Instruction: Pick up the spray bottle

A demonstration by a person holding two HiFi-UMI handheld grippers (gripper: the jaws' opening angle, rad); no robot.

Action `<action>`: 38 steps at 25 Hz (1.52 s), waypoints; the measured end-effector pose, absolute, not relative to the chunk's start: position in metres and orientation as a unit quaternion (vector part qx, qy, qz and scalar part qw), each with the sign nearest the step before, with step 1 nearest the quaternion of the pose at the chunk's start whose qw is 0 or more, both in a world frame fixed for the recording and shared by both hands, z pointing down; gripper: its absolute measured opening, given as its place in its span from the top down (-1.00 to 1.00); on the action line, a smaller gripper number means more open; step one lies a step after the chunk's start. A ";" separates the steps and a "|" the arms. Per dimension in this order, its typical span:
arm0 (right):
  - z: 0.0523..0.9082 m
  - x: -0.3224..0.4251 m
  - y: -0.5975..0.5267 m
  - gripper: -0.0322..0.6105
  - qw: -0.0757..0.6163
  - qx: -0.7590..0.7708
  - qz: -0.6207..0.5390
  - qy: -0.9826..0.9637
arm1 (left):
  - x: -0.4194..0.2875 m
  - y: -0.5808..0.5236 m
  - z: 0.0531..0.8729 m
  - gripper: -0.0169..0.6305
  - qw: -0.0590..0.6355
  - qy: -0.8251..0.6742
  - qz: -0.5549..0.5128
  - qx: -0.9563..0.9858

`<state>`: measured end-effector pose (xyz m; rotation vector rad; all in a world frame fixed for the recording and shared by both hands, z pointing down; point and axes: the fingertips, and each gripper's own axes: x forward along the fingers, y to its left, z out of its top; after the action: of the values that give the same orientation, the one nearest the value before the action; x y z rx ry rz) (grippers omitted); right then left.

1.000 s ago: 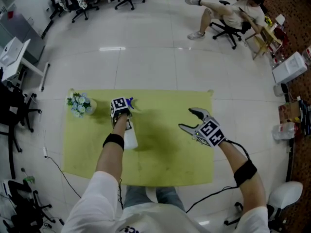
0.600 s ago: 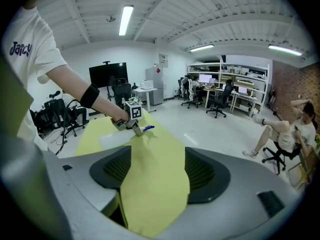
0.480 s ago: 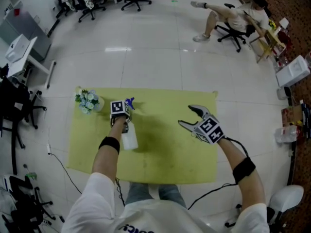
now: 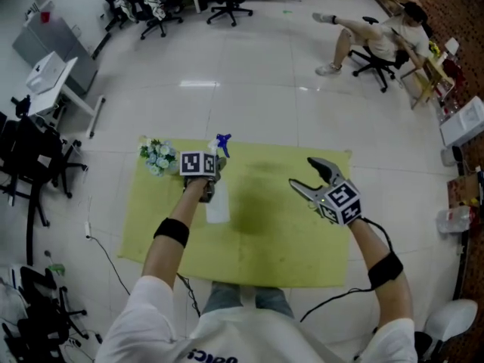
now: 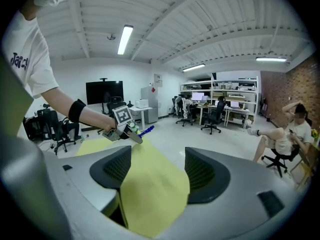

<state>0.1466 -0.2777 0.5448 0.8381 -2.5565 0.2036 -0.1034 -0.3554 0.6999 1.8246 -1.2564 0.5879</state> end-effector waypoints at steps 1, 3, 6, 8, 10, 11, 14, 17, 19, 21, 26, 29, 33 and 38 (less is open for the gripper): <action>0.540 0.145 -0.277 -0.14 0.214 0.305 0.071 -0.925 | -0.100 -0.354 0.688 0.31 0.402 -0.491 0.226 0.739; 0.530 0.142 -0.272 -0.14 0.206 0.305 0.063 -0.928 | -0.095 -0.347 0.666 0.31 0.377 -0.476 0.218 0.764; 0.515 0.143 -0.261 -0.14 0.201 0.304 0.047 -0.930 | -0.097 -0.332 0.641 0.31 0.341 -0.469 0.221 0.784; 0.503 0.148 -0.256 -0.14 0.193 0.311 0.042 -0.930 | -0.101 -0.320 0.627 0.31 0.327 -0.466 0.221 0.792; 0.492 0.152 -0.250 -0.14 0.186 0.320 0.036 -0.928 | -0.109 -0.308 0.611 0.31 0.314 -0.462 0.214 0.801; 0.488 0.155 -0.245 -0.14 0.184 0.325 0.033 -0.927 | -0.114 -0.301 0.603 0.31 0.306 -0.461 0.210 0.806; 0.481 0.163 -0.233 -0.14 0.178 0.339 0.024 -0.924 | -0.130 -0.280 0.581 0.31 0.270 -0.466 0.200 0.819; 0.471 0.172 -0.229 -0.14 0.159 0.355 0.012 -0.921 | -0.146 -0.269 0.559 0.31 0.219 -0.479 0.191 0.828; 0.463 0.175 -0.228 -0.14 0.146 0.372 -0.003 -0.917 | -0.153 -0.265 0.545 0.31 0.192 -0.487 0.187 0.831; 0.457 0.174 -0.224 -0.14 0.133 0.390 -0.017 -0.911 | -0.157 -0.261 0.533 0.31 0.180 -0.493 0.166 0.835; 0.447 0.152 -0.207 -0.14 0.095 0.397 -0.043 -0.912 | -0.167 -0.245 0.506 0.31 0.118 -0.513 0.131 0.840; 0.448 0.145 -0.195 -0.14 0.072 0.407 -0.056 -0.909 | -0.165 -0.232 0.496 0.31 0.078 -0.522 0.118 0.841; 0.453 0.139 -0.187 -0.14 0.036 0.442 -0.043 -0.895 | -0.168 -0.209 0.483 0.32 0.037 -0.540 0.101 0.835; 0.455 0.132 -0.178 -0.14 0.002 0.472 -0.026 -0.881 | -0.173 -0.185 0.475 0.32 0.006 -0.561 0.077 0.824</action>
<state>0.1319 -0.1782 0.4554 1.4806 -2.7657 -0.0830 -0.1734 -0.1854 0.4748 2.5792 -1.7546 0.2403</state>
